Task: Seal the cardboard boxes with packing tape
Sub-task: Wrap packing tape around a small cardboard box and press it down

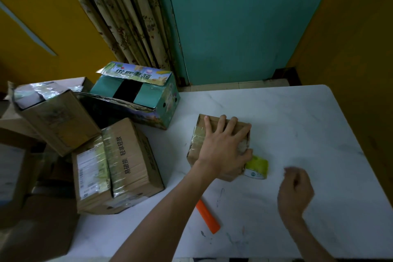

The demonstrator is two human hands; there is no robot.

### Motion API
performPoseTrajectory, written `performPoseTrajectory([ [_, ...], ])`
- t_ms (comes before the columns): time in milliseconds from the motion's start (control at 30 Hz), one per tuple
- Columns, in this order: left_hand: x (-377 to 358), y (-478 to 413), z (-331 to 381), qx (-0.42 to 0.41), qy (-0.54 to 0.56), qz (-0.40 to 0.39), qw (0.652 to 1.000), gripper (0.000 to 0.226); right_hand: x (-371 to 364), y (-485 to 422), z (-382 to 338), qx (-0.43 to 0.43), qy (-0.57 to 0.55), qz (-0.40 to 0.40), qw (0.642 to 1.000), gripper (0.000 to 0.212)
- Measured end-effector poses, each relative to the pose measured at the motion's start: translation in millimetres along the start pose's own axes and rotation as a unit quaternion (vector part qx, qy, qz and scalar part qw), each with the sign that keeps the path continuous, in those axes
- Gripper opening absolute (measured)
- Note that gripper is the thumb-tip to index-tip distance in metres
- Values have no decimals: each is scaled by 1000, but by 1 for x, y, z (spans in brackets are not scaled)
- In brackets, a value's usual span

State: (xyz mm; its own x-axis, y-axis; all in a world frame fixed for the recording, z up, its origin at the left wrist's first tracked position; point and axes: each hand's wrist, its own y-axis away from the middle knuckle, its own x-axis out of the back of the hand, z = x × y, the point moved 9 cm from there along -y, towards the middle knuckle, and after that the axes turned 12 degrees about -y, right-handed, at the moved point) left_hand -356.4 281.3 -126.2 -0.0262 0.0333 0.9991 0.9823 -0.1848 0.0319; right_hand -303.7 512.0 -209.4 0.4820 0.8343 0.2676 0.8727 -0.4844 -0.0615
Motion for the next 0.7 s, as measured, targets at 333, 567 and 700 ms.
performPoseTrajectory([
  [333,1,3,-2,-27,3,-5,1000,62,-157,207,38,19,339,-571,748,75],
  [567,-1,1,-5,-33,0,-18,999,66,-135,196,47,-20,351,-565,747,68],
  [700,-1,2,-4,-36,-2,-16,999,66,-69,184,53,-94,297,-558,769,36],
])
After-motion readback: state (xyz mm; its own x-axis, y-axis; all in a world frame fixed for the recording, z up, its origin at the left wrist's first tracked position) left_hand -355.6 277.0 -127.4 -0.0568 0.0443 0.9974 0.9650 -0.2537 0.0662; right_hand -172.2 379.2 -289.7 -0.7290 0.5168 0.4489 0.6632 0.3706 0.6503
